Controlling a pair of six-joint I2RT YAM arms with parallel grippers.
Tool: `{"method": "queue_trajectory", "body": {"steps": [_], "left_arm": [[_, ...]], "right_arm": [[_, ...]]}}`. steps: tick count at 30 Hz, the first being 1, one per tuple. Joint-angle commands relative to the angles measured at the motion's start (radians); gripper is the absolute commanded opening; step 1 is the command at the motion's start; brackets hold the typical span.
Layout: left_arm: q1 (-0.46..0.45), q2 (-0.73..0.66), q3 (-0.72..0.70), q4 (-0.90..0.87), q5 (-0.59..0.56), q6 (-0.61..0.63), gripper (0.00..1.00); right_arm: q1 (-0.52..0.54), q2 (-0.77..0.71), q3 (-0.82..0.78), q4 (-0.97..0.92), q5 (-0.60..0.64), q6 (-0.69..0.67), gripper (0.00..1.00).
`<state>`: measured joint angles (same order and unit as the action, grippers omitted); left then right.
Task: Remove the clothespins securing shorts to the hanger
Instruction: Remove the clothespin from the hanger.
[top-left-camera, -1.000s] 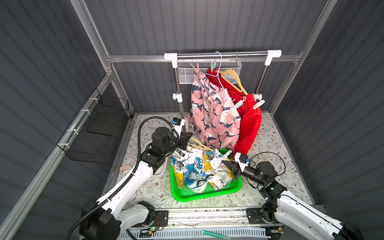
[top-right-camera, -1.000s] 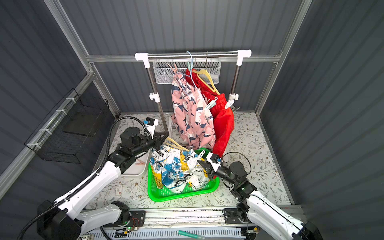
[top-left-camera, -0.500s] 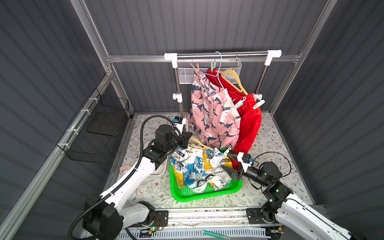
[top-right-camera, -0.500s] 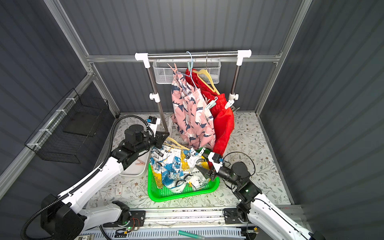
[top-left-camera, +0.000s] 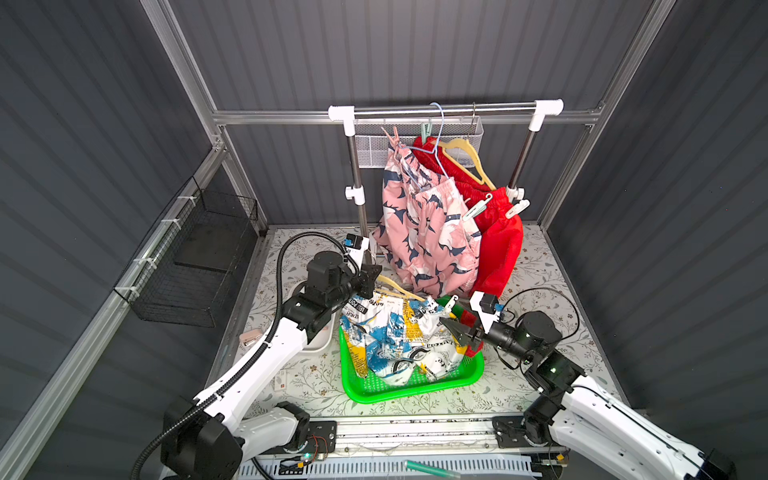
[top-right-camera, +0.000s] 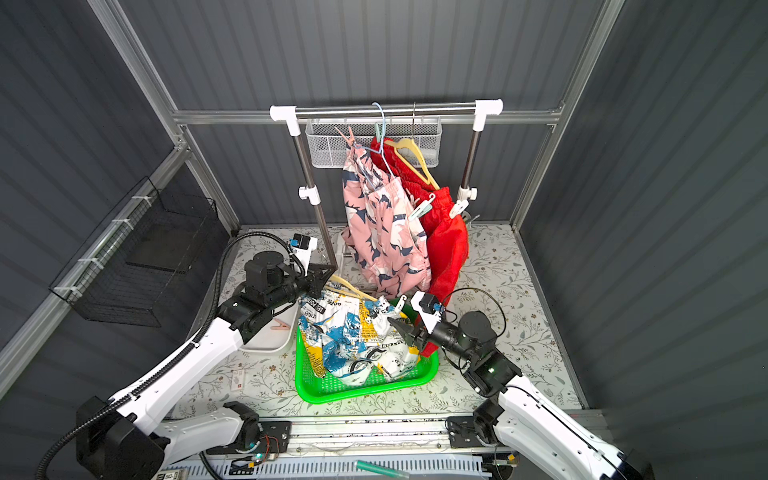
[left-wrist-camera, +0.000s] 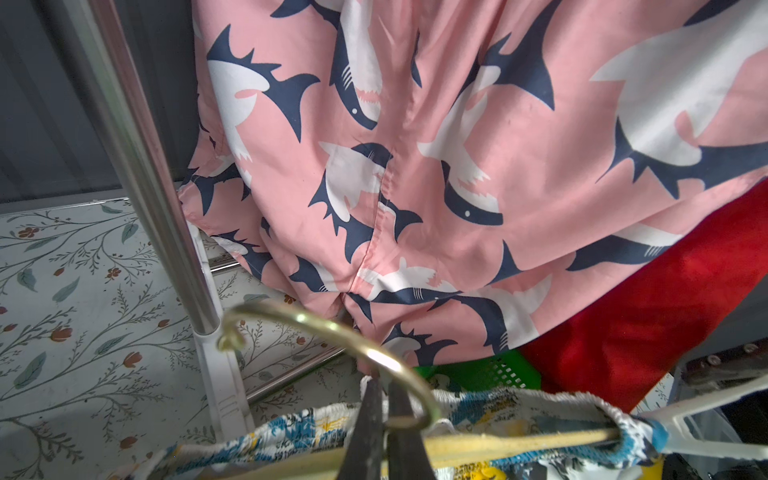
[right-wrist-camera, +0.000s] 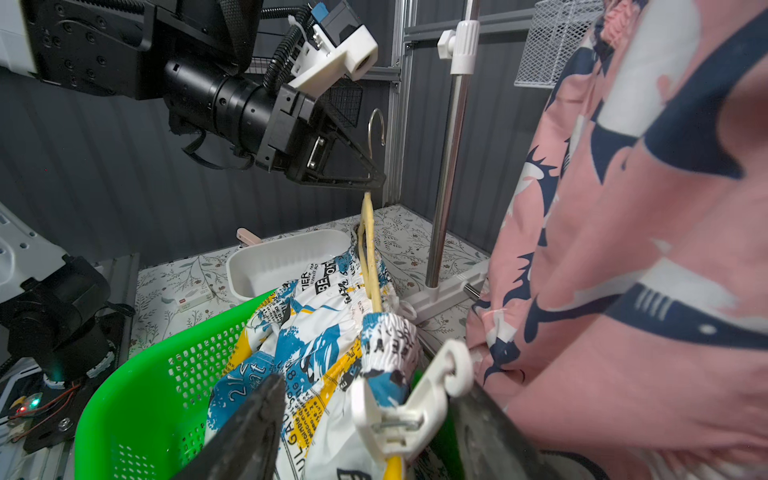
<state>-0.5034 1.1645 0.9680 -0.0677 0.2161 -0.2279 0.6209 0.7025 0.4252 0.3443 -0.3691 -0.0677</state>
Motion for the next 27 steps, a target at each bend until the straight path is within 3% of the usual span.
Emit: {"method": "queue_trajectory", "body": {"steps": [1,17,22,27], "left_arm": [[-0.001,-0.031,-0.009,0.002,-0.004,0.013,0.0],[-0.001,-0.043,-0.023,0.006,-0.005,0.006,0.0],[-0.001,-0.039,-0.016,-0.008,-0.013,0.006,0.0],[-0.001,-0.043,0.006,-0.038,-0.023,-0.002,0.0]], "right_arm": [[0.004,0.01,0.032,-0.014,0.012,-0.006,0.61],[0.016,0.093,0.075,-0.003,-0.018,-0.024,0.35],[0.023,0.077,0.079,-0.007,-0.012,-0.031,0.22],[0.033,0.03,0.092,-0.017,-0.003,-0.029,0.16]]}}
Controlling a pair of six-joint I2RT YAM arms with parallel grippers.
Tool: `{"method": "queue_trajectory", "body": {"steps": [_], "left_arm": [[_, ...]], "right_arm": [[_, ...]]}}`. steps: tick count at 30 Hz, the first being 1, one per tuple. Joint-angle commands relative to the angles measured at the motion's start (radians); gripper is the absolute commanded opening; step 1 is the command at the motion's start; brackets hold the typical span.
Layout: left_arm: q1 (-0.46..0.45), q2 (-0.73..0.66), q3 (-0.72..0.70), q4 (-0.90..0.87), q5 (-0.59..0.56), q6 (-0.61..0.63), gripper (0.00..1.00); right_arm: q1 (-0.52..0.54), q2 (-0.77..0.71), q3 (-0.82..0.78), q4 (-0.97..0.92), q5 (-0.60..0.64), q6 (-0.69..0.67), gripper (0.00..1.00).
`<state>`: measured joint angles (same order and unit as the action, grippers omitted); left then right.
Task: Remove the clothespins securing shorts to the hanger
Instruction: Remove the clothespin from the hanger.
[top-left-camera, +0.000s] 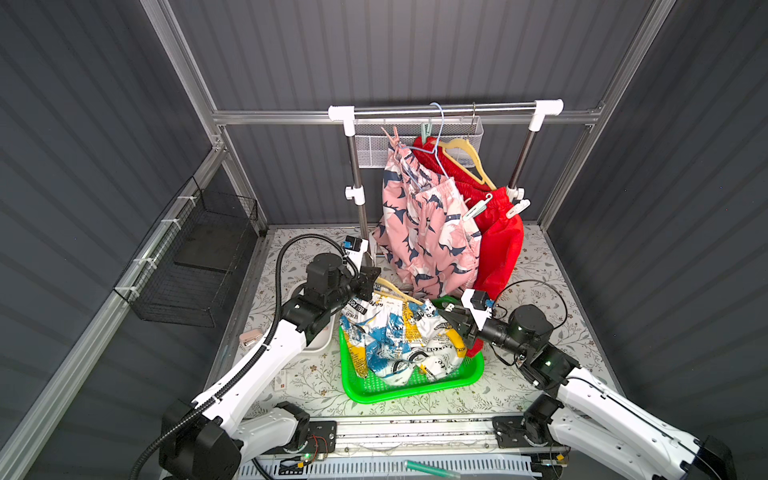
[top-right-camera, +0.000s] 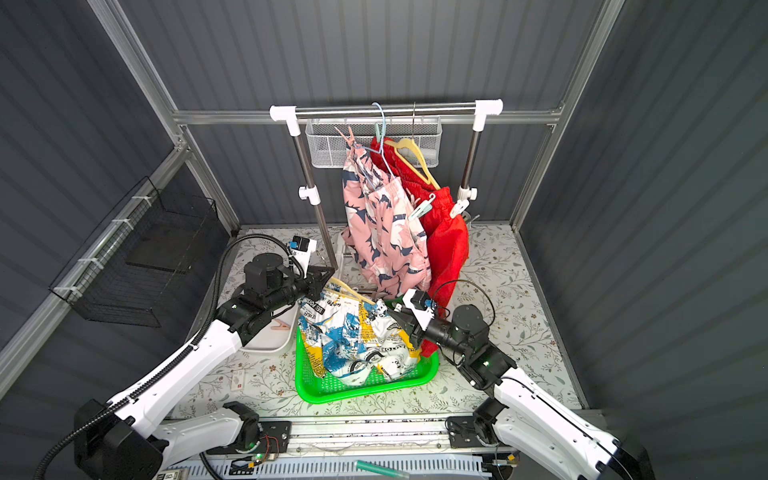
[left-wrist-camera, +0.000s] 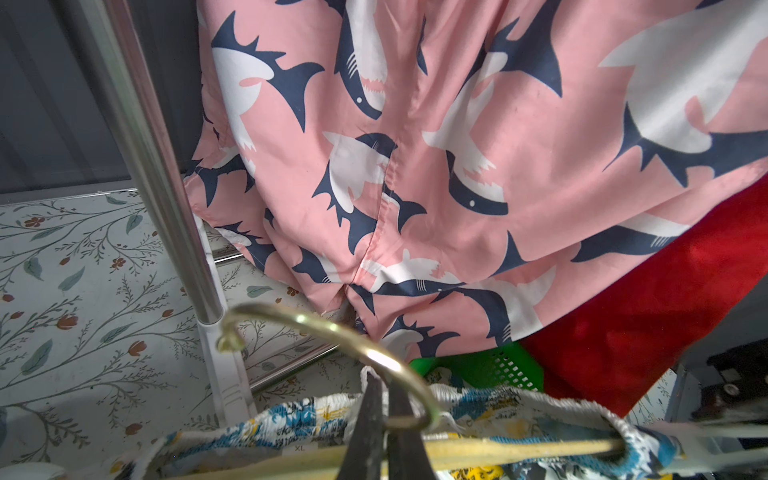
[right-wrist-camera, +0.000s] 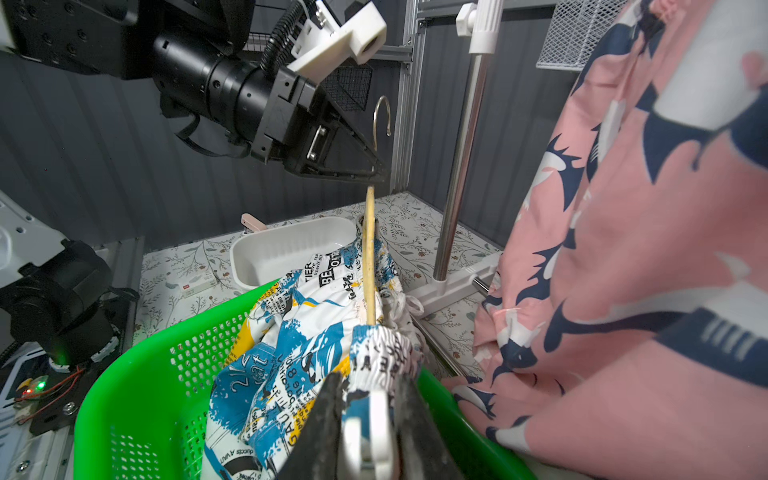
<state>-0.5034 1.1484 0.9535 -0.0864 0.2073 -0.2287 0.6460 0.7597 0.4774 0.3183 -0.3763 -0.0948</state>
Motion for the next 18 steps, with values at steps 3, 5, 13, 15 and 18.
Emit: {"method": "queue_trajectory", "body": {"steps": [3,5,13,15,18], "left_arm": [[-0.001,-0.036,0.036,-0.05,-0.017,-0.006,0.0],[-0.001,-0.046,0.044,-0.077,-0.016,-0.011,0.0],[-0.004,-0.09,0.132,-0.257,-0.016,-0.046,0.0],[-0.007,-0.083,0.155,-0.303,-0.015,-0.055,0.0],[-0.011,-0.049,0.187,-0.375,-0.005,-0.055,0.0]], "right_arm": [[0.009,-0.062,0.045,0.008,0.01,0.009,0.15],[0.013,-0.084,0.049,0.015,0.012,0.021,0.15],[0.024,-0.091,0.069,0.039,0.017,0.05,0.13],[0.028,-0.082,0.066,0.049,0.025,0.054,0.13],[0.034,-0.073,0.063,0.061,0.03,0.058,0.13]]}}
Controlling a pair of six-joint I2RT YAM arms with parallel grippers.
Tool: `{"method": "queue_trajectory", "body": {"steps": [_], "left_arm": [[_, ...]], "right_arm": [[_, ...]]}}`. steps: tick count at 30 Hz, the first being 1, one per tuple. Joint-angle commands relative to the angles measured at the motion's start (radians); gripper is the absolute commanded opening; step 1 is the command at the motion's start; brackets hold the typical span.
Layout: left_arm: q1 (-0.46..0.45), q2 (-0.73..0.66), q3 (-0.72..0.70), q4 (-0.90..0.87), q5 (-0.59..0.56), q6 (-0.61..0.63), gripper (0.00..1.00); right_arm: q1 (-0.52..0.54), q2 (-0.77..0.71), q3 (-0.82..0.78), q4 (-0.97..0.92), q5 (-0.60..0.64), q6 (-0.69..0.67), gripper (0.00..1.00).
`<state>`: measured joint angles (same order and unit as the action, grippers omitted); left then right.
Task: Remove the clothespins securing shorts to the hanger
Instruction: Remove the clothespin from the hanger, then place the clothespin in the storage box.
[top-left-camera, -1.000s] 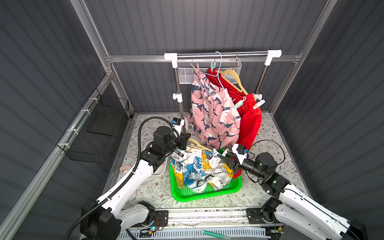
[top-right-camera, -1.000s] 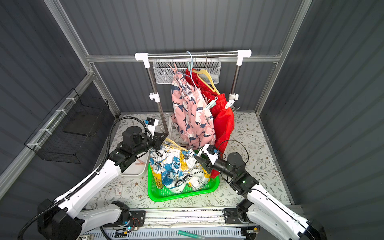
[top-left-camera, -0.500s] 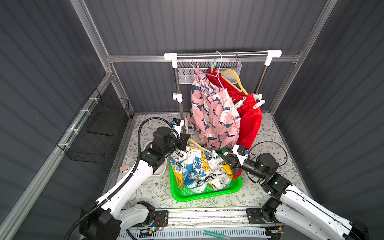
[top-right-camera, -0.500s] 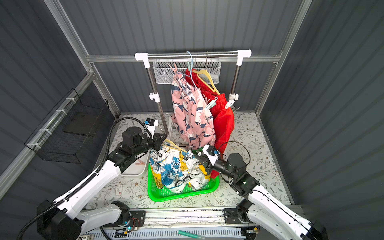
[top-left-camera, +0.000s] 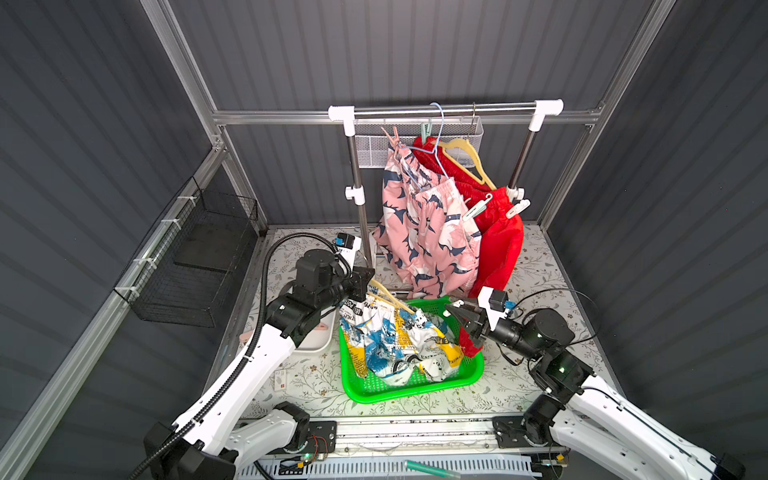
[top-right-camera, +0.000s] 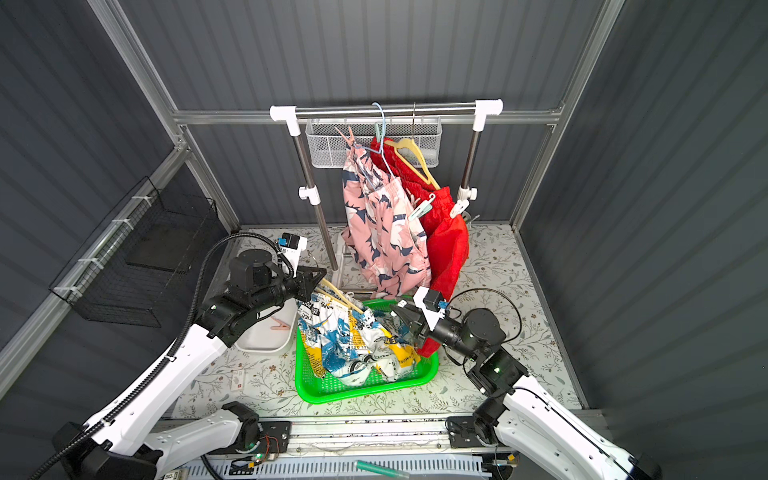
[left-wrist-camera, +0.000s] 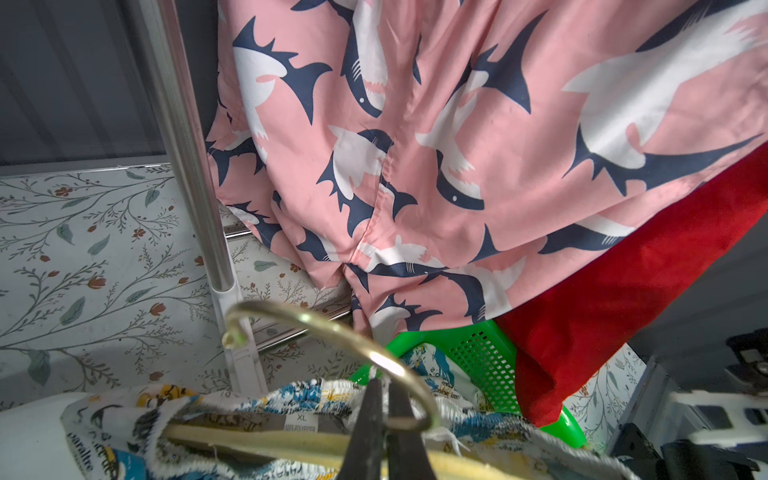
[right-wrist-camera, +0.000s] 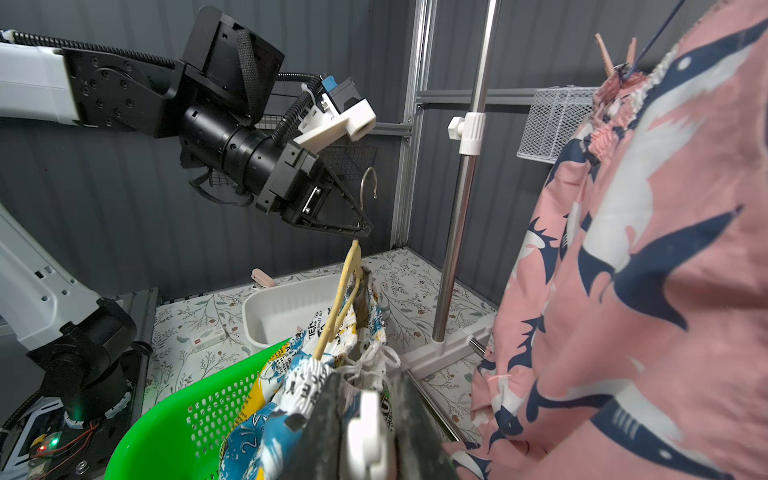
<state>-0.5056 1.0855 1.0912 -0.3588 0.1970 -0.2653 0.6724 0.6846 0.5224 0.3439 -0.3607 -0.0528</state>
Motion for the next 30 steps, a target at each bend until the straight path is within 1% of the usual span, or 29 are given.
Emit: {"method": "queue_trajectory", "body": {"steps": [1,10,11,15,16,19,25,28,30], "left_arm": [[-0.011,0.031,0.057,-0.125,0.006,-0.016,0.0],[-0.077,0.136,0.078,-0.17,-0.008,-0.001,0.0],[-0.083,0.144,0.083,-0.17,-0.009,0.0,0.03],[-0.091,0.157,0.109,-0.176,-0.017,0.002,0.43],[-0.091,0.159,0.115,-0.179,-0.016,0.004,0.52],[-0.091,0.153,0.121,-0.187,-0.017,0.006,0.64],[-0.091,0.109,0.106,-0.216,-0.046,0.004,0.69],[-0.091,0.072,0.093,-0.245,-0.088,0.003,0.73],[-0.091,0.048,0.083,-0.278,-0.146,-0.005,0.77]], "right_arm": [[0.01,0.003,0.016,0.042,0.041,0.018,0.13],[0.013,-0.003,0.002,0.042,0.072,0.013,0.13],[0.013,-0.005,0.004,0.039,0.072,0.012,0.13],[0.015,-0.011,0.006,0.025,0.072,0.003,0.13],[0.015,-0.012,0.005,0.023,0.072,0.002,0.13],[0.017,-0.007,0.007,0.019,0.065,-0.003,0.13],[0.037,0.014,0.016,0.005,0.07,-0.025,0.13],[0.062,0.037,0.031,-0.014,0.087,-0.05,0.14],[0.08,0.057,0.04,-0.017,0.098,-0.063,0.14]]}}
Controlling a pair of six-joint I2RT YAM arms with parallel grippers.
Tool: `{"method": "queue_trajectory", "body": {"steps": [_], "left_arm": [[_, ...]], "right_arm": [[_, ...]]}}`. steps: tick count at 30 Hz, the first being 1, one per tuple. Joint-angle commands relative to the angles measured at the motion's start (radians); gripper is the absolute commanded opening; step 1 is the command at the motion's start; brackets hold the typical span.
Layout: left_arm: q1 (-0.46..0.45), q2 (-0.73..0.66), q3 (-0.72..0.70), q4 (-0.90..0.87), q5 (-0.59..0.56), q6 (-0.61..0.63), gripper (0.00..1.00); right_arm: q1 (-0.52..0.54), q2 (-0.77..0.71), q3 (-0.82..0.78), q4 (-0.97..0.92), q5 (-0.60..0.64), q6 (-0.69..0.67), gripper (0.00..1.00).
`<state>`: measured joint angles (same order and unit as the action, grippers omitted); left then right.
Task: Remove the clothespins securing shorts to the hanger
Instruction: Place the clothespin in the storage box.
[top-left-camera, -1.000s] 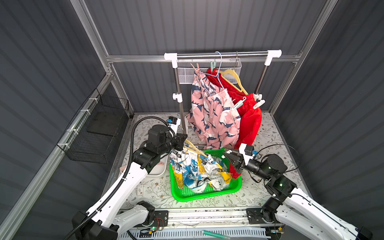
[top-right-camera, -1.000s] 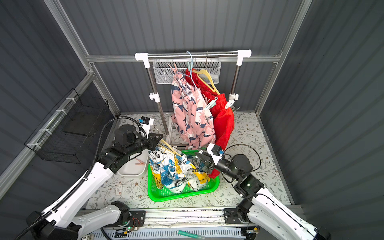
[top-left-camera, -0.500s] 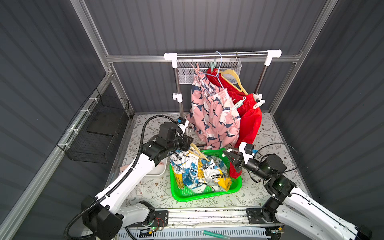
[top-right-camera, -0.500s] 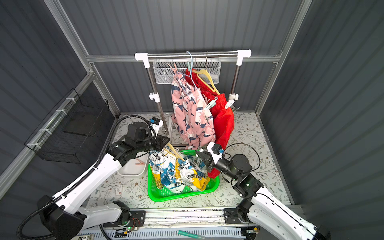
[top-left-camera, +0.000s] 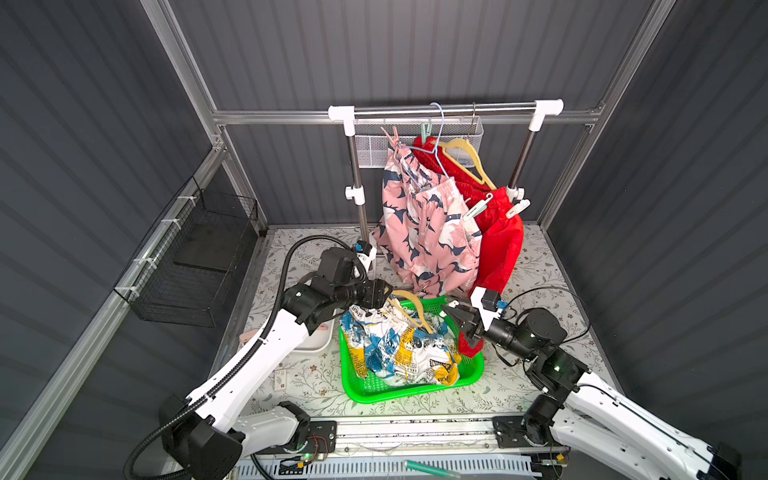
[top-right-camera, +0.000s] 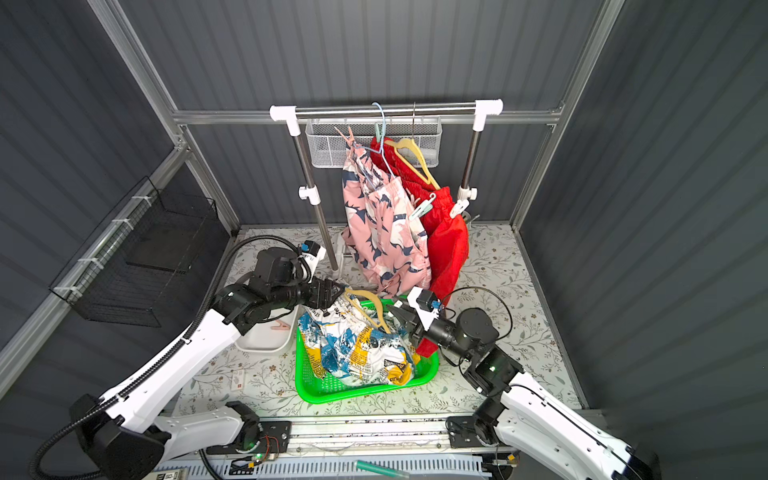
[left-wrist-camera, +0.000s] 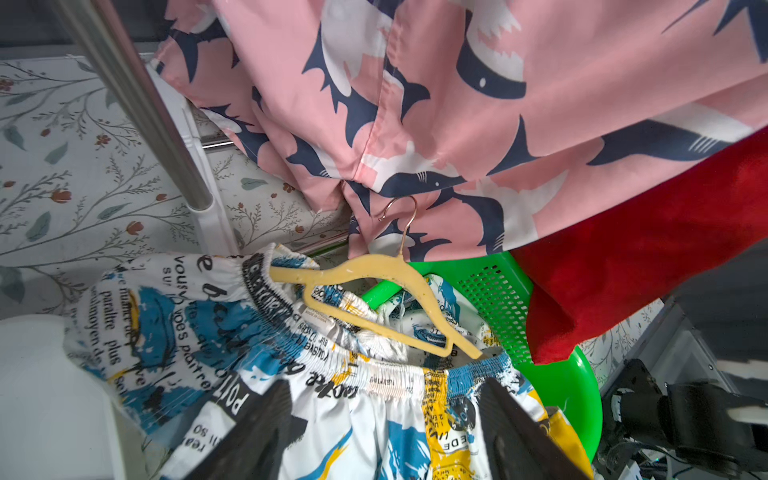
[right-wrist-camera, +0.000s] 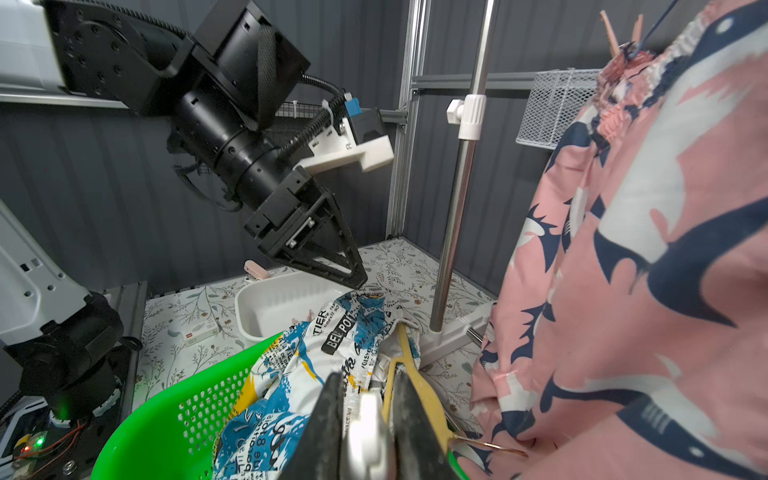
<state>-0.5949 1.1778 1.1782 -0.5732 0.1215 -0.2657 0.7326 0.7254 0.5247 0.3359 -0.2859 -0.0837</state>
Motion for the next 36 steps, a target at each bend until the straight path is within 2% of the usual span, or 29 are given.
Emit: {"method": "queue_trajectory", "body": {"steps": [1,7,10,13,16,22,28,36], "left_arm": [[-0.001,-0.055,-0.006,-0.083,-0.096,-0.009,0.79],[0.0,-0.066,0.005,-0.236,-0.323,-0.069,0.89],[0.014,-0.058,-0.006,-0.272,-0.375,-0.092,0.93],[0.082,-0.042,-0.017,-0.288,-0.35,-0.096,0.95],[0.2,-0.038,-0.038,-0.269,-0.271,-0.086,0.96],[0.339,0.027,-0.045,-0.25,-0.242,-0.067,0.97],[0.532,0.065,-0.11,-0.157,-0.095,-0.088,0.98],[0.696,0.042,-0.175,-0.068,-0.061,-0.166,1.0]], "right_arm": [[0.028,0.026,0.041,-0.006,0.027,-0.035,0.14],[0.09,0.115,0.056,0.056,0.039,-0.022,0.15],[0.131,0.185,0.072,0.1,0.059,-0.018,0.15],[0.167,0.268,0.095,0.151,0.069,-0.01,0.15],[0.2,0.359,0.126,0.196,0.072,0.007,0.15],[0.264,0.564,0.212,0.287,0.094,0.052,0.16],[0.308,0.725,0.315,0.335,0.157,0.119,0.16],[0.359,0.911,0.466,0.373,0.263,0.205,0.17]]}}
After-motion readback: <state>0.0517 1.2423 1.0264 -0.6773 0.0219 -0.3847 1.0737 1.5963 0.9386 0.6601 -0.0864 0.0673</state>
